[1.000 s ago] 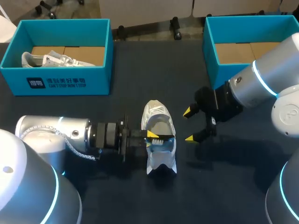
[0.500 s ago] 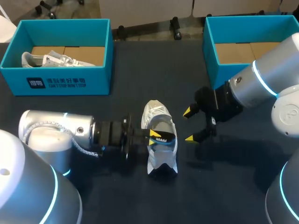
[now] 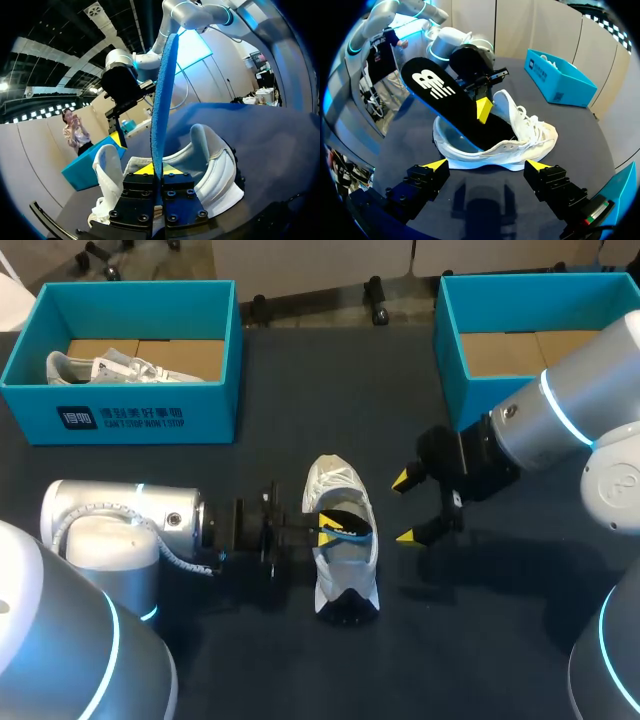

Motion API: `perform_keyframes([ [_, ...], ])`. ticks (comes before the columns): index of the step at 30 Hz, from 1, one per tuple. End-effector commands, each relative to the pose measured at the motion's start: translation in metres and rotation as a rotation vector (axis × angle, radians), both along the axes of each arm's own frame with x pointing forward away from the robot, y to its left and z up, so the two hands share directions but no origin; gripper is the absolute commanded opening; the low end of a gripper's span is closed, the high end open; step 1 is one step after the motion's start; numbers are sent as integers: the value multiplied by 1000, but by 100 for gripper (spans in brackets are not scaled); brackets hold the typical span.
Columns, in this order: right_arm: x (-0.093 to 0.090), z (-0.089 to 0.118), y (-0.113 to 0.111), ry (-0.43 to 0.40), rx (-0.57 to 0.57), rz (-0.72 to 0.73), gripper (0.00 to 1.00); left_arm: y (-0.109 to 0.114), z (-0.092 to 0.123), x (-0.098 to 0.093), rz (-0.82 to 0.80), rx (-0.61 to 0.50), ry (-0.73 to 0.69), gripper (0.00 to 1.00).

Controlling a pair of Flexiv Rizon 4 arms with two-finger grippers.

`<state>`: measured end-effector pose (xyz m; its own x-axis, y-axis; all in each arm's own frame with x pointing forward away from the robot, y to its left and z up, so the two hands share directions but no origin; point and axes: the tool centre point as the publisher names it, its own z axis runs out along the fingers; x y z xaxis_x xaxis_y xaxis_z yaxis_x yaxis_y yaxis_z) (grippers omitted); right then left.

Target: Take the shoe out of the shoebox, open the shoe tongue, remove and reinsert the insole, then place the shoe into the shoebox

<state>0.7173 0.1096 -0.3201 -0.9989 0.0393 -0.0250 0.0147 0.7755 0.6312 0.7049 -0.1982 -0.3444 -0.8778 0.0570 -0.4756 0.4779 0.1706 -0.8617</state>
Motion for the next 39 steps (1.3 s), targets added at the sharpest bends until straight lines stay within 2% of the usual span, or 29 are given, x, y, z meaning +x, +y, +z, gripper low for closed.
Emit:
perform_keyframes([
  [1, -1, 0, 1, -1, -1, -2, 100, -1, 0, -3, 8, 2, -3, 0],
  [5, -1, 0, 1, -1, -1, -2, 100, 0, 8, -6, 14, -17, -6, 0],
  [6, -1, 0, 1, -1, -1, -2, 100, 0, 10, -7, 15, -23, -5, 11],
  [7, -1, 0, 1, -1, -1, -2, 100, 0, 12, -8, 17, -30, -6, 30],
  [8, -1, 0, 1, -1, -1, -2, 100, 1, 15, -10, 16, -36, -8, 39],
  [10, -1, 0, 1, -1, -1, -2, 100, 2, 18, -12, 14, -41, -11, 41],
  [16, -1, 0, 1, -1, -1, -2, 100, 2, 24, -22, -10, -43, -14, 38],
  [22, -1, 0, 1, -1, -1, -2, 100, 2, 22, -27, -19, -15, -29, 28],
  [26, -1, 0, 1, -1, -1, -2, 100, 1, 20, -28, -28, 16, -49, 0],
  [32, -1, 0, 1, -1, -1, -2, 100, 2, 17, -26, -18, 56, -66, 0],
  [39, -1, 0, 1, -1, -1, -2, 100, 2, 12, -15, -3, 94, -115, 0],
])
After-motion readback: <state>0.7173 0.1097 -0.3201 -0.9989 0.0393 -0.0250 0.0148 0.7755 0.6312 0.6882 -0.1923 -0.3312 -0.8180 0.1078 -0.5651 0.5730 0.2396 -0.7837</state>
